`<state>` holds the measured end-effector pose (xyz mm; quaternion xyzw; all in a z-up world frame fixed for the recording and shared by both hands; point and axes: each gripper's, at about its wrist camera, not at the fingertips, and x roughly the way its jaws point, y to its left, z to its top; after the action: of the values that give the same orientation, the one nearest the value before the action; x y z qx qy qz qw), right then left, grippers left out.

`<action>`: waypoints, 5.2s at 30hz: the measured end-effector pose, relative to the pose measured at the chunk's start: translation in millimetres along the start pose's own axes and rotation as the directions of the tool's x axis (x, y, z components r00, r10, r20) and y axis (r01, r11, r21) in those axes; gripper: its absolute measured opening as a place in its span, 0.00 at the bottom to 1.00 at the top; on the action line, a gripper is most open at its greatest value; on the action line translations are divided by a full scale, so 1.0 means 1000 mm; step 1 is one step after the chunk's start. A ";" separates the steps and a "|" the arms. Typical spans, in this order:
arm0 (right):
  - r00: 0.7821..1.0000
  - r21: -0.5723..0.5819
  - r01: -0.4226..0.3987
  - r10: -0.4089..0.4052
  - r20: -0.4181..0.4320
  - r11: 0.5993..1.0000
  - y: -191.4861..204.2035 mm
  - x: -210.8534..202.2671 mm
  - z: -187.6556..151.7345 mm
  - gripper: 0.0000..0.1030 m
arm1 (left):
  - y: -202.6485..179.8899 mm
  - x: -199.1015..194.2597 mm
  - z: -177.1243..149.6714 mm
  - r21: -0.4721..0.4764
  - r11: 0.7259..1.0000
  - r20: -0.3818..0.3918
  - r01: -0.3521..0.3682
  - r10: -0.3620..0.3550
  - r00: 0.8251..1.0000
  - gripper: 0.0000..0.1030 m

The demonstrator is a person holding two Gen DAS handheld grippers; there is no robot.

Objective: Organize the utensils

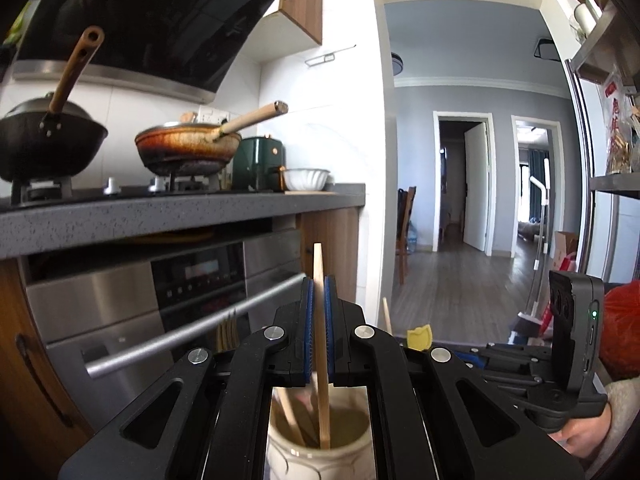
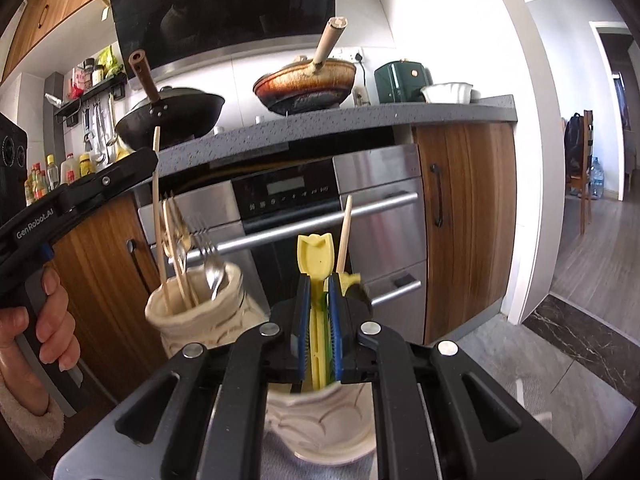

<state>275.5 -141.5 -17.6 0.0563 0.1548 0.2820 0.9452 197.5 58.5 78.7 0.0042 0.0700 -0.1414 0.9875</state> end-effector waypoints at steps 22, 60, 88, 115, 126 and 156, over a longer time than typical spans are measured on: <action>0.997 0.049 0.036 -0.033 -0.076 0.998 0.006 -0.029 0.000 0.36 | 0.000 -0.009 -0.019 -0.041 0.999 -0.156 0.030 -0.036 0.987 0.33; 0.971 -0.056 0.219 -0.223 -0.087 0.974 0.048 -0.150 -0.075 0.95 | -0.056 -0.112 -0.111 0.060 0.980 -0.302 -0.191 0.200 0.932 0.93; 0.968 -0.062 0.211 -0.217 -0.129 0.976 0.048 -0.141 -0.084 0.95 | -0.061 -0.114 -0.115 0.070 0.981 -0.294 -0.182 0.195 0.936 0.93; 0.967 -0.051 0.201 -0.207 -0.152 0.978 0.046 -0.136 -0.085 0.95 | -0.059 -0.110 -0.115 0.056 0.982 -0.304 -0.180 0.189 0.934 0.93; 0.965 -0.047 0.205 -0.210 -0.157 0.978 0.044 -0.135 -0.086 0.95 | -0.060 -0.110 -0.115 0.058 0.982 -0.302 -0.180 0.189 0.934 0.93; 0.964 -0.046 0.204 -0.209 -0.167 0.978 0.043 -0.133 -0.087 0.95 | -0.054 -0.104 -0.117 0.054 0.980 -0.336 -0.190 0.197 0.921 0.94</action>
<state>119.4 -177.3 -56.5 0.0023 0.2364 0.1878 0.9533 67.5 39.4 -21.7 0.0453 0.2372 -0.0410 0.9695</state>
